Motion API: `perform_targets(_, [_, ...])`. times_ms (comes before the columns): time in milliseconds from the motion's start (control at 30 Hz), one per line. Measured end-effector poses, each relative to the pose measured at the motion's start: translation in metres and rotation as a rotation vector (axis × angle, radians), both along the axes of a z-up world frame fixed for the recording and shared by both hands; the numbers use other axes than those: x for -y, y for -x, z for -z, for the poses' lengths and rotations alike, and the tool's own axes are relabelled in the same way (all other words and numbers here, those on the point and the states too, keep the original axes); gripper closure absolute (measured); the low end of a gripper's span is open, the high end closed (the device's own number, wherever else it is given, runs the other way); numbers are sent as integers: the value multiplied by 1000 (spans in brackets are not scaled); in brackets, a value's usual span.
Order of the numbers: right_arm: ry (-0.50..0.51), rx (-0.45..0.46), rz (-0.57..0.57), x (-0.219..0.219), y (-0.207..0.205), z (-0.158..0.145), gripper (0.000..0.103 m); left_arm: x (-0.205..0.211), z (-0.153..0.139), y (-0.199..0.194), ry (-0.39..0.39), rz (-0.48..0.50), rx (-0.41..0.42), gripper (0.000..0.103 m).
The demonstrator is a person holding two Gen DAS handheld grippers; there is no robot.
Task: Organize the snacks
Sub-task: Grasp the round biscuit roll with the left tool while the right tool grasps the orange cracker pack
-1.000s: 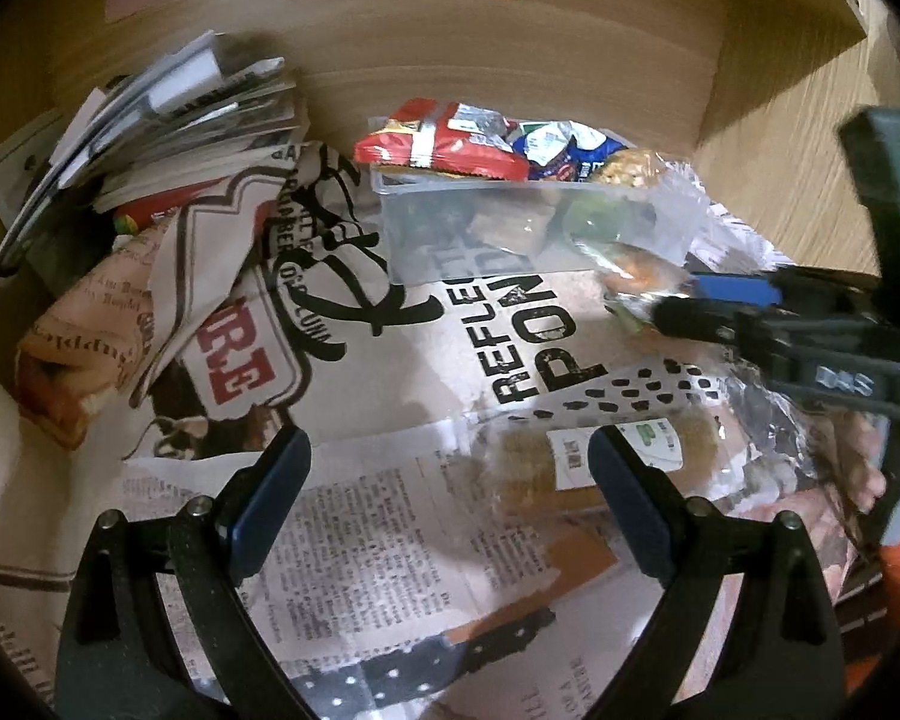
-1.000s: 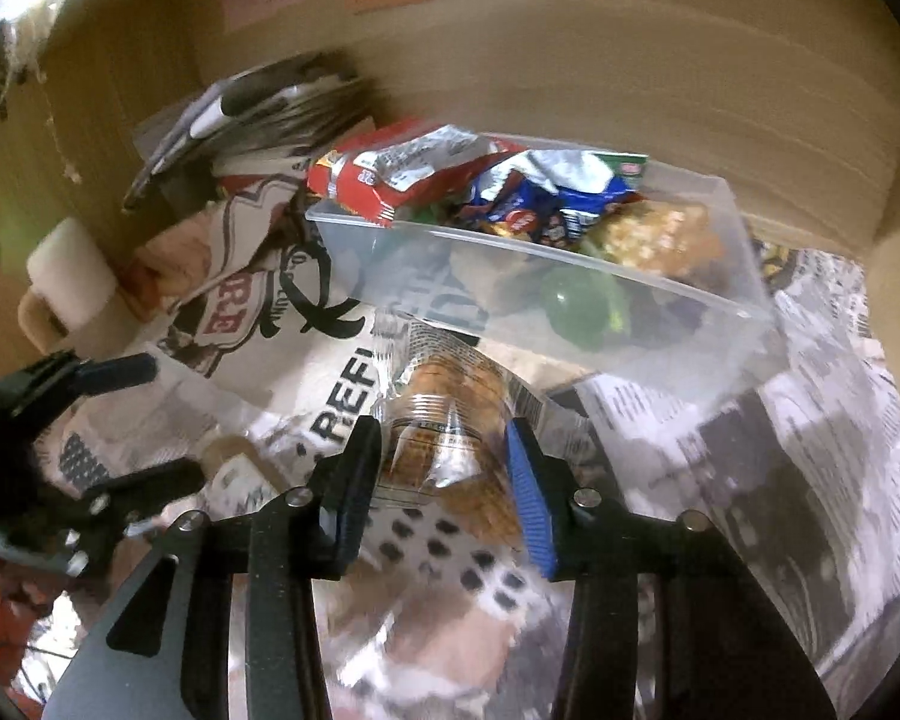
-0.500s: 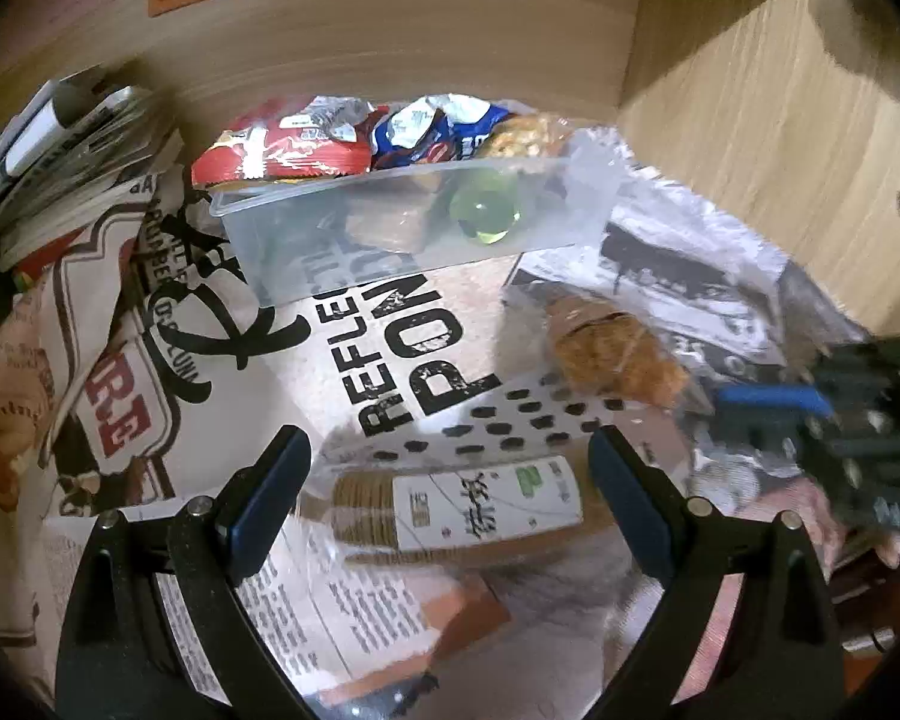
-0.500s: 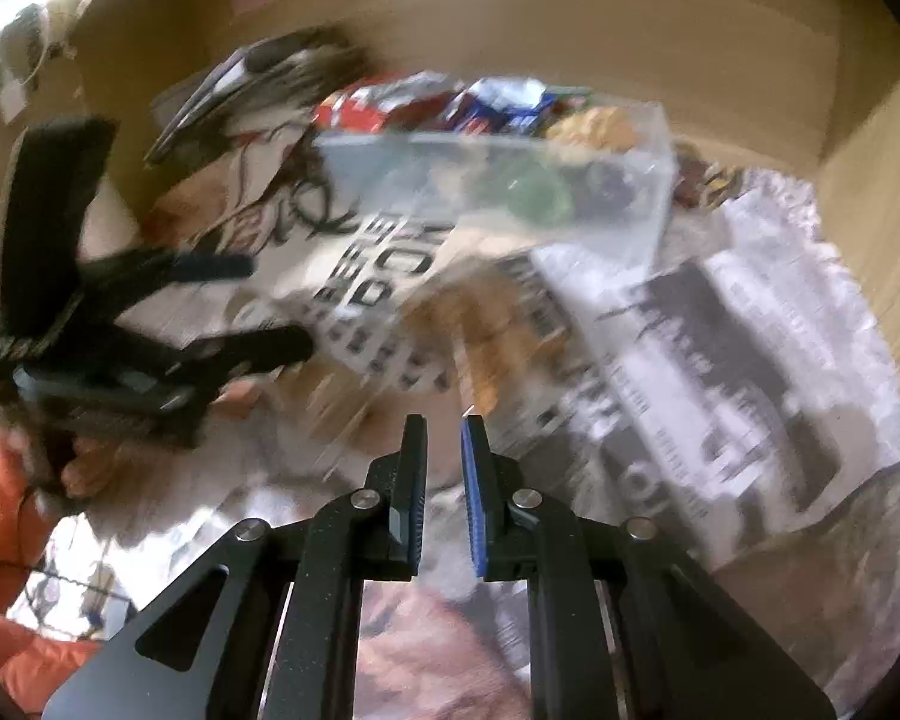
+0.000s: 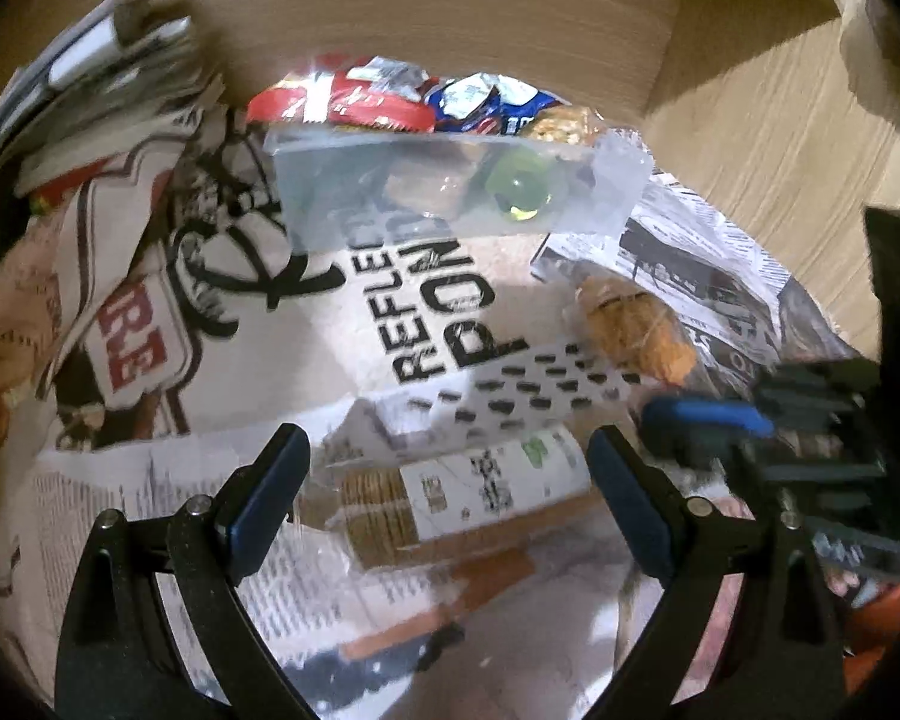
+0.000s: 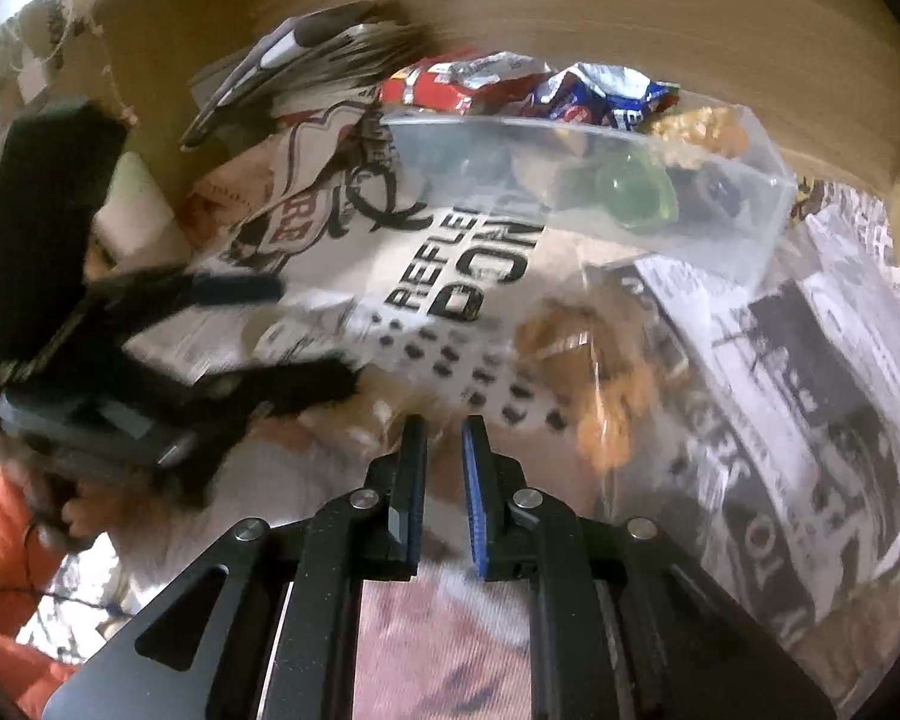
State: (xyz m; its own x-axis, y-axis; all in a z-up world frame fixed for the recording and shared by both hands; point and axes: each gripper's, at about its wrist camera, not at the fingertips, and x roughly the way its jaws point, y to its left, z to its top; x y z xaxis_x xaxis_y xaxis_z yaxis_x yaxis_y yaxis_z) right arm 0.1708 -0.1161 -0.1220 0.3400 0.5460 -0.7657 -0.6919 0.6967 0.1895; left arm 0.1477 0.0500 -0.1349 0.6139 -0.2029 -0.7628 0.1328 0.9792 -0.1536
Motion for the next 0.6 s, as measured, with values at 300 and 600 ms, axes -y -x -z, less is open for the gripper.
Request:
perform_targets(300, [27,24,-16,-25,-15,-3,92,-7,4,21,-36,18,-12,8])
perform_targets(600, [-36,119,59,19,-12,-39,35,-7,12,1,-32,-32,-25,30])
